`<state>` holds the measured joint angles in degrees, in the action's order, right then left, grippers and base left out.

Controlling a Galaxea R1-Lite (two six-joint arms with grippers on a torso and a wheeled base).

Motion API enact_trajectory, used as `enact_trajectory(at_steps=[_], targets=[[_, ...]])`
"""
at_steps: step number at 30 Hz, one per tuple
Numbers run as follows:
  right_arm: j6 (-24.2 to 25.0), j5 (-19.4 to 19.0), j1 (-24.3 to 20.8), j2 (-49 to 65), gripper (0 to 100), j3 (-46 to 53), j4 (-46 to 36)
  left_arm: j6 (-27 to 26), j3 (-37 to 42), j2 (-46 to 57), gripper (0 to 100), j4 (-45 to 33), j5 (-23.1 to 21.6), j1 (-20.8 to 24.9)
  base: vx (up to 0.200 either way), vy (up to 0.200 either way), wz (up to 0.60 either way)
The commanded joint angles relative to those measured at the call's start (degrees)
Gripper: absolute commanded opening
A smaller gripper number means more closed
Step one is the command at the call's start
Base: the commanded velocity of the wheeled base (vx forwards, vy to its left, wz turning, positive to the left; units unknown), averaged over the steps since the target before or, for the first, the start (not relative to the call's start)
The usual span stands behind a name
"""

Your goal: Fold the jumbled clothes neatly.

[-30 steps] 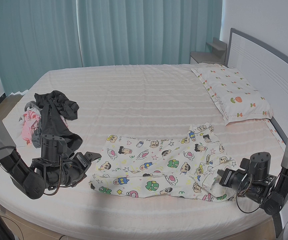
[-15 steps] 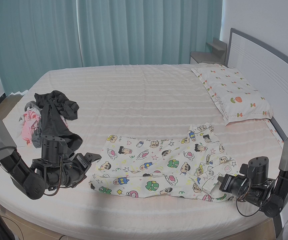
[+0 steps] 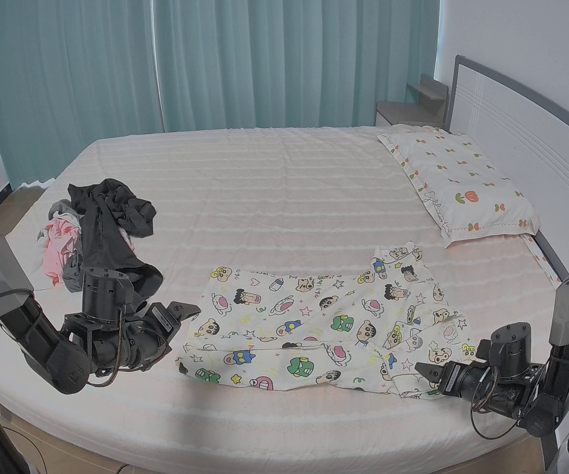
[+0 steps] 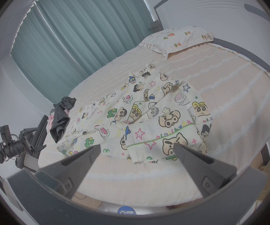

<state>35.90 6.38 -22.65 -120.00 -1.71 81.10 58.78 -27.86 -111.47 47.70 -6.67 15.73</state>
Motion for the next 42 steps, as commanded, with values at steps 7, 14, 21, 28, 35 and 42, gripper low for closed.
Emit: enact_trajectory(at_steps=[7, 14, 21, 28, 35, 42], targets=[[-1.5, -0.9, 7.0, -5.1, 100, -2.0, 3.0, 0.0, 0.3, -0.5, 100, 0.0, 0.0, 0.0, 0.0, 0.0, 0.0], [-9.5, -10.8, 16.0, -10.9, 100, -2.4, 5.0, 0.0, 0.5, -0.5, 100, 0.1, -0.2, 0.0, 0.0, 0.0, 0.0], [-13.4, -18.0, 20.9, -12.2, 100, -2.6, 6.2, 0.1, 0.7, -2.2, 100, 2.2, 0.0, 0.0, 0.0, 0.0, 0.0], [-13.7, -18.9, 21.8, -14.7, 100, -3.1, 7.8, 0.1, 1.0, -2.6, 100, 2.5, 0.0, 0.0, 0.0, 0.0, 0.0], [-13.7, -19.3, 21.6, -16.8, 0, -3.8, 8.9, 0.1, 1.0, -2.6, 100, 2.5, 0.0, 0.1, 0.0, 0.0, 0.0], [-13.6, -19.3, 21.4, -15.9, 0, -3.1, 8.9, 0.0, 1.0, -2.7, 100, 2.5, 0.0, 0.0, 0.0, 0.0, 0.0]])
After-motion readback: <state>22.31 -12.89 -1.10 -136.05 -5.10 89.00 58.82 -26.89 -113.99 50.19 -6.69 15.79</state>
